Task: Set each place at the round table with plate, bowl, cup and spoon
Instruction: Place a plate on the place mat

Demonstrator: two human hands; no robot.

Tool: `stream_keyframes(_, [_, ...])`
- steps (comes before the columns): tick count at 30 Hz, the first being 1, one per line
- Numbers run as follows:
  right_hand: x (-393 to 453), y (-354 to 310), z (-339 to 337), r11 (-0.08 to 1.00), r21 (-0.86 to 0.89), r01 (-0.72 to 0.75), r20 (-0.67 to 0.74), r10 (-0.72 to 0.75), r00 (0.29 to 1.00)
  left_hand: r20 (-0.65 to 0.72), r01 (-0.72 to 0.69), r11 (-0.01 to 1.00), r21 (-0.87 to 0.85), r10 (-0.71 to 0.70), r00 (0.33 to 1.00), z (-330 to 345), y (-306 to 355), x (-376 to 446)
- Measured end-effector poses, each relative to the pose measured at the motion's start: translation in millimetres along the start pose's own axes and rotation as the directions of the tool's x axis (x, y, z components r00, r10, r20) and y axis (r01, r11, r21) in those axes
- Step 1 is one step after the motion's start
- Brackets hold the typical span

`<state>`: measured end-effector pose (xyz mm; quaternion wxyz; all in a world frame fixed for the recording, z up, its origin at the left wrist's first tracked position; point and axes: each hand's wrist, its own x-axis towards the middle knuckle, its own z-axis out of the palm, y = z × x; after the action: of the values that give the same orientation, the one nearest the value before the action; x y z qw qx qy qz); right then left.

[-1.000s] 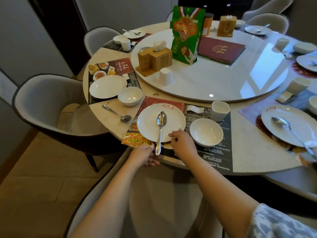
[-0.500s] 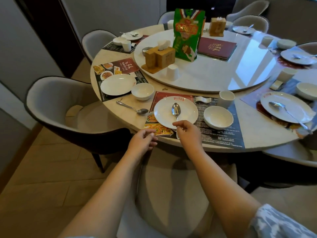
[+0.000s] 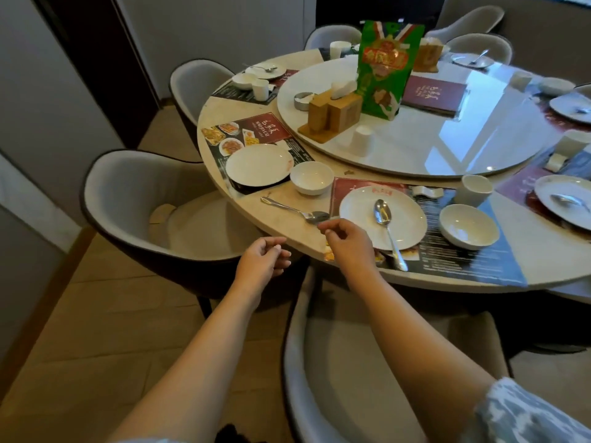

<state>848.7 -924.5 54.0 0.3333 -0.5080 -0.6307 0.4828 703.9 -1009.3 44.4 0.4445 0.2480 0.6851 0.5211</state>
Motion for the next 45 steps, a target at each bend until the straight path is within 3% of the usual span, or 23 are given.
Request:
stream_keyframes(10, [34.4, -39.9, 126.4, 0.973, 0.163, -0.164, -0.114, 0.183, 0.976, 0.130, -0.030, 0.997, 0.065, 0.022, 0.991, -120.4, 22.5, 83.6])
stream_keyframes(16, [74.4, -49.0, 167.7, 0.935, 0.184, -0.302, -0.147, 0.330, 0.932, 0.110, -0.051, 0.997, 0.065, 0.044, 0.993, -153.1, 30.3, 138.5])
stream_keyframes(23, [147.2, -42.2, 199.4, 0.887, 0.210, -0.411, -0.201, 0.450, 0.870, 0.044, -0.037, 0.990, 0.133, 0.032, 0.999, -164.1, 41.7, 238.0])
stream_keyframes(29, [205.6, -33.0, 222.5, 0.807, 0.288, -0.515, -0.271, 0.584, 0.765, -0.004, -0.076, 0.921, 0.382, 0.084, 0.996, -150.4, 67.3, 330.2])
stream_keyframes(37, [243.5, -26.4, 233.0, 0.737, 0.294, -0.608, -0.361, 0.675, 0.643, 0.089, -0.089, 0.840, 0.535, 0.049, 0.995, -139.4, 83.5, 390.5])
stream_keyframes(43, [251.8, -35.7, 236.6, 0.702, 0.265, -0.661, -0.408, 0.703, 0.583, 0.076, -0.034, 0.858, 0.512, -0.005, 0.997, -143.5, 84.0, 406.7])
stream_keyframes(45, [256.4, -41.7, 246.3, 0.716, 0.262, -0.647, -0.418, 0.688, 0.593, 0.048, -0.003, 0.877, 0.481, -0.023, 0.999, -154.0, 86.4, 413.9])
